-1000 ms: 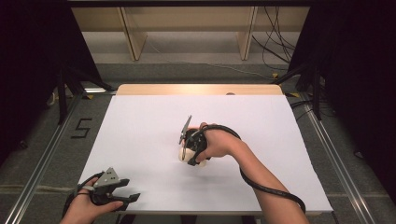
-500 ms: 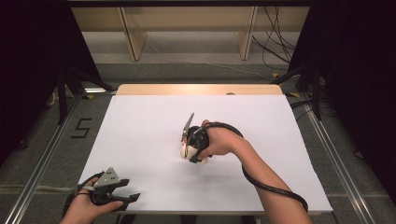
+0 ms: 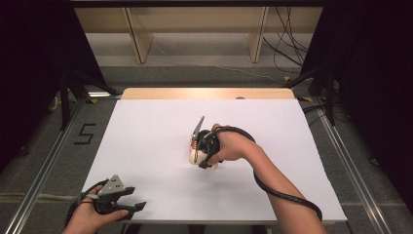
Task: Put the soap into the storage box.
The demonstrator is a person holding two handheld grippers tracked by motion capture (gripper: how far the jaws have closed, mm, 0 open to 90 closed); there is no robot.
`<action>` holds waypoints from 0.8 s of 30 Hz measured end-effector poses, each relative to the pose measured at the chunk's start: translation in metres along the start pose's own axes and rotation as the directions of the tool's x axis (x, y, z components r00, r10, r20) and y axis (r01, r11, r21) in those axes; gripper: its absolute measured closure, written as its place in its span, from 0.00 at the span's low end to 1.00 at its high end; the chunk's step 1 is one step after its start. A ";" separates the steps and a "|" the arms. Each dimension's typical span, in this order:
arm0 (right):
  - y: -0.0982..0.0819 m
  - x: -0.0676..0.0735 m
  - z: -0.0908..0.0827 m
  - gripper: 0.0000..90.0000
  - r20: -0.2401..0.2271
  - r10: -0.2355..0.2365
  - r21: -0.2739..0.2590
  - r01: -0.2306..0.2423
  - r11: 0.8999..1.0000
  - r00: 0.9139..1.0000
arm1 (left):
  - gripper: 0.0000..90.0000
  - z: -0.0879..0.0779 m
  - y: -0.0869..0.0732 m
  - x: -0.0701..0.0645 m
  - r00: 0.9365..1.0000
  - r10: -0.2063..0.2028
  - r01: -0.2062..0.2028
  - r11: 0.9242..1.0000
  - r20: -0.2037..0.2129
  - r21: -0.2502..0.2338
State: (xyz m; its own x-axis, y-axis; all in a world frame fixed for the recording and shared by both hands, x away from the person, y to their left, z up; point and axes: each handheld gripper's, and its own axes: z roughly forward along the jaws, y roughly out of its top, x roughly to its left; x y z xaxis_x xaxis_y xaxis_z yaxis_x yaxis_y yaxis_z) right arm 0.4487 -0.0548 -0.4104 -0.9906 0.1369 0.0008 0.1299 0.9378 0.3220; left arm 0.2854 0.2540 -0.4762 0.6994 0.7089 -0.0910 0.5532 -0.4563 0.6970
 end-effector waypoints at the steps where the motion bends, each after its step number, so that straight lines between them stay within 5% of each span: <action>1: 0.000 0.002 0.000 0.56 0.001 0.044 0.001 -0.044 0.999 0.999 | 0.34 0.000 0.000 0.000 1.000 0.001 -0.001 1.000 -0.001 -0.001; 16: 0.000 0.000 -0.002 0.56 -0.009 0.065 -0.014 -0.065 0.998 0.998 | 0.34 -0.002 0.000 0.001 1.000 0.016 -0.016 1.000 0.005 -0.006; 18: 0.000 -0.003 -0.002 0.56 -0.003 0.028 -0.023 -0.028 0.999 1.000 | 0.34 -0.002 0.001 0.001 1.000 0.016 -0.016 1.000 0.005 -0.007; 19: 0.000 -0.001 -0.003 0.56 -0.002 0.060 -0.014 -0.060 0.998 0.998 | 0.34 -0.002 0.001 0.001 1.000 0.016 -0.016 1.000 0.005 -0.008; 24: 0.000 -0.004 -0.004 0.56 -0.008 0.030 -0.021 -0.030 0.999 1.000 | 0.34 0.000 0.001 0.000 1.000 0.009 -0.009 1.000 -0.002 0.005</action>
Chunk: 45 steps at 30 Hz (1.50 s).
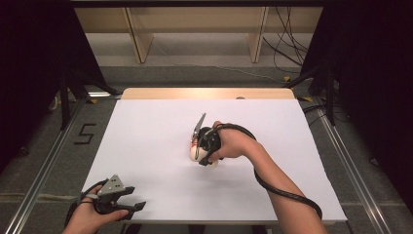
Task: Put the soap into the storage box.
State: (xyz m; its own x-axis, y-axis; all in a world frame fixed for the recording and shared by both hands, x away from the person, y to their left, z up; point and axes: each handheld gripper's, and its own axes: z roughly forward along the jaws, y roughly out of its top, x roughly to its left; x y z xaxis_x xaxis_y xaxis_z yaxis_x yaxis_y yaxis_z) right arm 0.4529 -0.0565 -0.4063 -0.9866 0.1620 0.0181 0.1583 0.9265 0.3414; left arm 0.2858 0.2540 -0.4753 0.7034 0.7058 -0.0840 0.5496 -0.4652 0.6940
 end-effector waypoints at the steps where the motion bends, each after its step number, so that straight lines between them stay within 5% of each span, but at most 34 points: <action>1: 0.000 -0.001 -0.003 0.56 0.000 0.005 0.006 -0.005 1.000 1.000 | 0.34 -0.001 0.000 0.000 1.000 -0.001 0.001 1.000 0.004 -0.002; 16: -0.004 -0.005 -0.010 0.56 0.035 0.037 -0.006 -0.037 0.999 0.999 | 0.34 -0.003 0.000 0.001 1.000 0.015 -0.015 1.000 0.007 -0.013; 19: -0.004 -0.009 -0.011 0.56 0.037 0.005 -0.021 -0.004 1.000 0.999 | 0.34 -0.002 0.000 0.001 1.000 -0.001 0.001 1.000 0.007 -0.025; 26: -0.003 -0.009 -0.013 0.56 0.048 0.046 -0.004 -0.046 0.999 0.998 | 0.34 -0.003 0.000 0.001 1.000 0.012 -0.012 1.000 -0.001 -0.014; 28: -0.003 -0.011 -0.013 0.56 0.028 0.016 -0.017 -0.016 1.000 0.999 | 0.34 -0.003 0.000 0.001 1.000 0.012 -0.012 1.000 -0.001 -0.015; 41: -0.003 -0.014 -0.017 0.56 0.057 0.060 0.006 -0.060 0.998 0.997 | 0.34 -0.003 0.000 0.002 1.000 0.011 -0.011 1.000 -0.001 -0.015; 44: -0.003 -0.018 -0.017 0.56 0.054 0.021 -0.015 -0.020 1.000 0.998 | 0.34 -0.003 0.000 0.002 1.000 0.012 -0.012 1.000 -0.001 -0.014; 45: -0.003 -0.017 -0.017 0.56 0.059 0.039 -0.002 -0.039 0.999 0.997 | 0.34 -0.002 0.000 0.002 1.000 0.013 -0.013 1.000 -0.002 -0.016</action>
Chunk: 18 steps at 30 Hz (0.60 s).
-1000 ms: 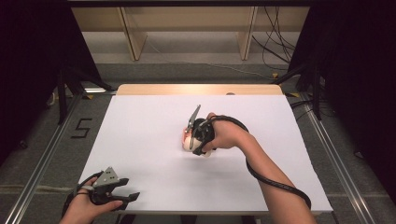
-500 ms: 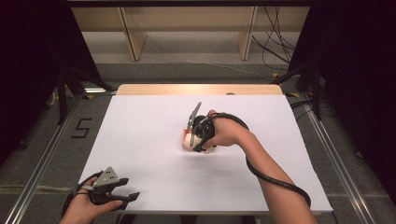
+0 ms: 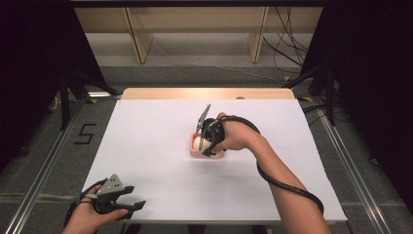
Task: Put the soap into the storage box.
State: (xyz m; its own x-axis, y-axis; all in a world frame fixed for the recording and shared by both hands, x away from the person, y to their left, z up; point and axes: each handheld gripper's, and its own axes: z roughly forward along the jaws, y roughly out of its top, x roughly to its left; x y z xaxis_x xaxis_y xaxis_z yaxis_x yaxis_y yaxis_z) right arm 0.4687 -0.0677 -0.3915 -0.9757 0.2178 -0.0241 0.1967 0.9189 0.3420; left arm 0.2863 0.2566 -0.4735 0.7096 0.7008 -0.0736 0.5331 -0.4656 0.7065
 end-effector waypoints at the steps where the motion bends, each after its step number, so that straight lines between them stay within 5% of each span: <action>1: 0.000 0.000 0.000 0.56 -0.004 0.001 0.003 -0.001 1.000 1.000 | 0.34 0.000 0.000 -0.001 1.000 -0.009 0.009 1.000 -0.011 -0.003; 8: 0.001 -0.001 0.001 0.56 0.011 0.024 0.010 -0.024 1.000 1.000 | 0.34 0.001 0.000 -0.001 1.000 -0.022 0.022 1.000 -0.007 -0.003; 18: 0.002 -0.007 0.002 0.56 0.007 -0.007 0.000 0.007 1.000 1.000 | 0.34 0.000 0.000 -0.001 1.000 -0.027 0.027 1.000 0.006 -0.003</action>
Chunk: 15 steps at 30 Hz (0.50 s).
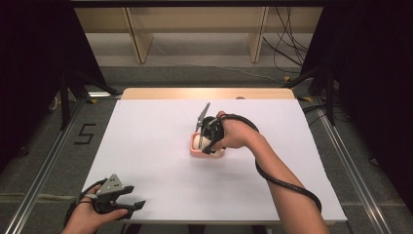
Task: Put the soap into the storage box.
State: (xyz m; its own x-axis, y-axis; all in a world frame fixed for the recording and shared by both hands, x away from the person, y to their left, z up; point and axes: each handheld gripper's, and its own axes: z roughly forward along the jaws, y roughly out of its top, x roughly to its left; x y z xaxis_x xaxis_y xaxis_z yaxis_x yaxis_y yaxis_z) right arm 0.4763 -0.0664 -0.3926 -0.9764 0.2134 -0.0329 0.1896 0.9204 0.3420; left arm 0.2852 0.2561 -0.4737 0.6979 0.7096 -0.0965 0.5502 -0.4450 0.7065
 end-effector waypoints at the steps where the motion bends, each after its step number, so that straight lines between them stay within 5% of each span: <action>1: 0.000 0.001 -0.001 0.56 0.008 0.019 0.004 -0.019 1.000 1.000 | 0.34 0.000 0.000 0.000 1.000 0.004 -0.004 1.000 0.000 0.000; 15: 0.001 -0.006 0.002 0.56 0.024 0.012 0.016 -0.013 1.000 1.000 | 0.34 0.000 0.000 0.000 1.000 0.001 -0.001 1.000 -0.001 0.000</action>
State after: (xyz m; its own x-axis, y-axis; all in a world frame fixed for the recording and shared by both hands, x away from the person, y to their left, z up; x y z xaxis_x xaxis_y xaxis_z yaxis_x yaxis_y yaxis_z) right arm 0.4824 -0.0661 -0.3937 -0.9712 0.2325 -0.0517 0.2035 0.9226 0.3277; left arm 0.2855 0.2562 -0.4734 0.6981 0.7097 -0.0947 0.5491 -0.4458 0.7069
